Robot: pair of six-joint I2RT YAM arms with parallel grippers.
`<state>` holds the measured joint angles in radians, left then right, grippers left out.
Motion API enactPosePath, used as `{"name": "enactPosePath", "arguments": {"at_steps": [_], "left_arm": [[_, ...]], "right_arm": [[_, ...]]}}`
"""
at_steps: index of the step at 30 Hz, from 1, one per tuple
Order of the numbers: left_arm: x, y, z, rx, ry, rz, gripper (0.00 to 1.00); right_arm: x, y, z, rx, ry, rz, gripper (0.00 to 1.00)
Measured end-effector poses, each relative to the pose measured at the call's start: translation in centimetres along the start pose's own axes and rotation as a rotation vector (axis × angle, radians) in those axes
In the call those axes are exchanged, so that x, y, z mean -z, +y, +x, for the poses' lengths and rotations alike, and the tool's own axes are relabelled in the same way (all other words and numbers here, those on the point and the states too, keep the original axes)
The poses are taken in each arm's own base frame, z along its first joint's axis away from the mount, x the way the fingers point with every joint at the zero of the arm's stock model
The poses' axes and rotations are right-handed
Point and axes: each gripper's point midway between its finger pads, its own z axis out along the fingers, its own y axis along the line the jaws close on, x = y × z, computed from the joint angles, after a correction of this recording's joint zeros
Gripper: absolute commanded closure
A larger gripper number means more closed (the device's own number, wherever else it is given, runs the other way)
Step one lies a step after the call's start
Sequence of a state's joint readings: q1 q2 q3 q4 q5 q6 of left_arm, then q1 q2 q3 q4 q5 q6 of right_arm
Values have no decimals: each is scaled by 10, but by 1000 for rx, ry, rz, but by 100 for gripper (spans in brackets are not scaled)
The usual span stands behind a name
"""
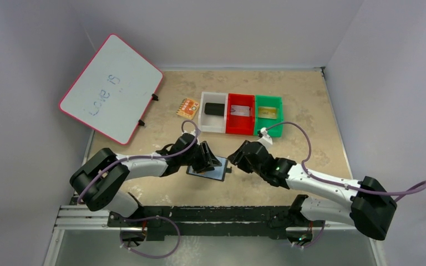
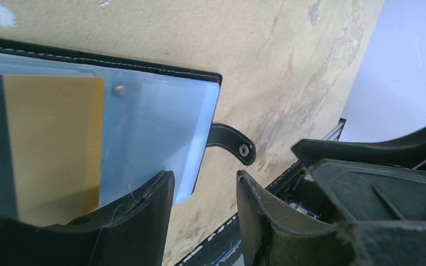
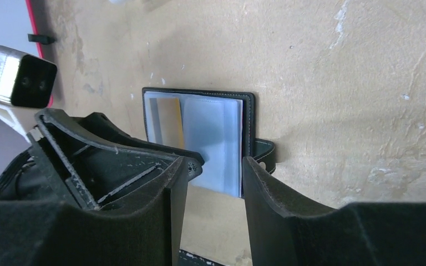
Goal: Take the credit cards out of the card holder
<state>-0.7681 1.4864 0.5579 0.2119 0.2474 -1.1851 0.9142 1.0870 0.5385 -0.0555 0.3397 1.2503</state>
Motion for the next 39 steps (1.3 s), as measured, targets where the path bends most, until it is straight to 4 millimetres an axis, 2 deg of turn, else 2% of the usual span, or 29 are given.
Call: {"name": "enactPosePath", "arguments": {"at_steps": [6, 9, 15, 18, 22, 27, 31, 35, 39], "left_arm": [[0, -4, 2, -7, 7, 14, 55], [6, -5, -1, -27, -10, -2, 55], [35, -24, -31, -98, -165, -30, 53], [45, -26, -41, -120, -218, -46, 55], [31, -9, -37, -116, -186, -104, 59], [2, 20, -10, -98, -60, -137, 67], [0, 21, -1, -110, -32, -135, 68], [14, 18, -9, -132, -90, -155, 66], [46, 10, -36, -152, -249, -188, 60]], "right_arm": [[-11, -8, 12, 18, 42, 36, 66], [-14, -7, 17, 17, 60, 30, 67], [-13, 9, 17, -1, 67, -29, 67], [-13, 11, 16, -4, 66, -40, 68], [-13, 16, 17, -7, 72, -57, 68], [-14, 20, 18, -10, 78, -73, 69], [-19, 17, 22, -5, 89, -64, 70], [-24, 17, 29, 6, 115, -67, 70], [-29, 26, 37, 29, 152, -96, 69]]}}
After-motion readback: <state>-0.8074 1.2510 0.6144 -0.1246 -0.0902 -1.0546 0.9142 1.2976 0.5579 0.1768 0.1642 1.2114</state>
